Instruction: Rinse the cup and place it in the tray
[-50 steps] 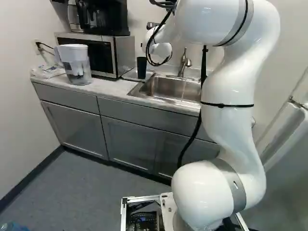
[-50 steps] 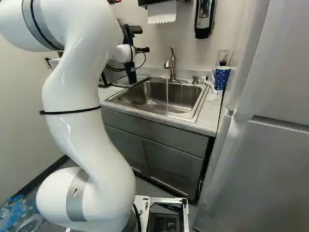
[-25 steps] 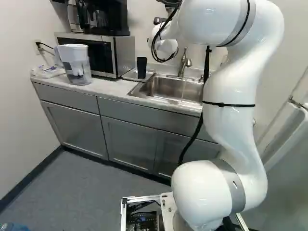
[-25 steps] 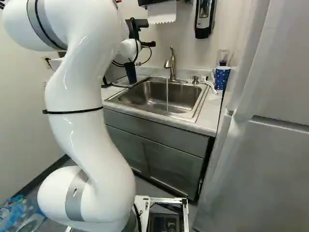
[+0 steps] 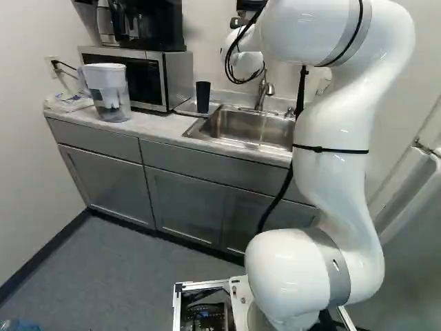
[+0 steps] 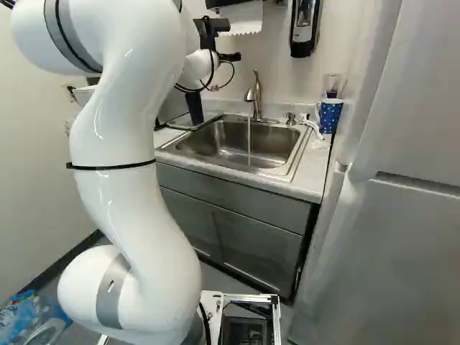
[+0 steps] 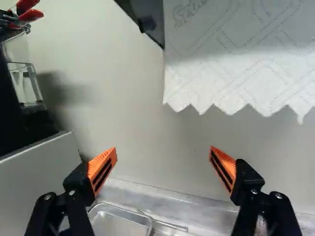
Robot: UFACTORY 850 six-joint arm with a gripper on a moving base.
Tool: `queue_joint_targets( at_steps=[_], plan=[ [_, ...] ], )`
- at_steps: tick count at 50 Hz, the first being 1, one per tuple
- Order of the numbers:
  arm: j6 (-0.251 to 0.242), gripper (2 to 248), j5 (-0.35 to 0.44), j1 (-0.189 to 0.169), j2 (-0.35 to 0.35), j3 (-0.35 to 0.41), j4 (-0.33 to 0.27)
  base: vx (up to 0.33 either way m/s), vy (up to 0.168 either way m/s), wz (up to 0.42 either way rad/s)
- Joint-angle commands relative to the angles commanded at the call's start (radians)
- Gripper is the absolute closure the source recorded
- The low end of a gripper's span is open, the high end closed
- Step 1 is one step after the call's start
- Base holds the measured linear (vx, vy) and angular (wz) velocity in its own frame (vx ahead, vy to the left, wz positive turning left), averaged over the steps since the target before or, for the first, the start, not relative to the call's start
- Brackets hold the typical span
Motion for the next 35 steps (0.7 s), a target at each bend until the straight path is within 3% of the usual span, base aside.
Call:
queue_joint_targets(
  at_steps=[35],
  plan=[
    [0.0,3,-0.057,-0.079,-0.002,-0.003,0.0,0.0,0.0,0.0]
  ],
)
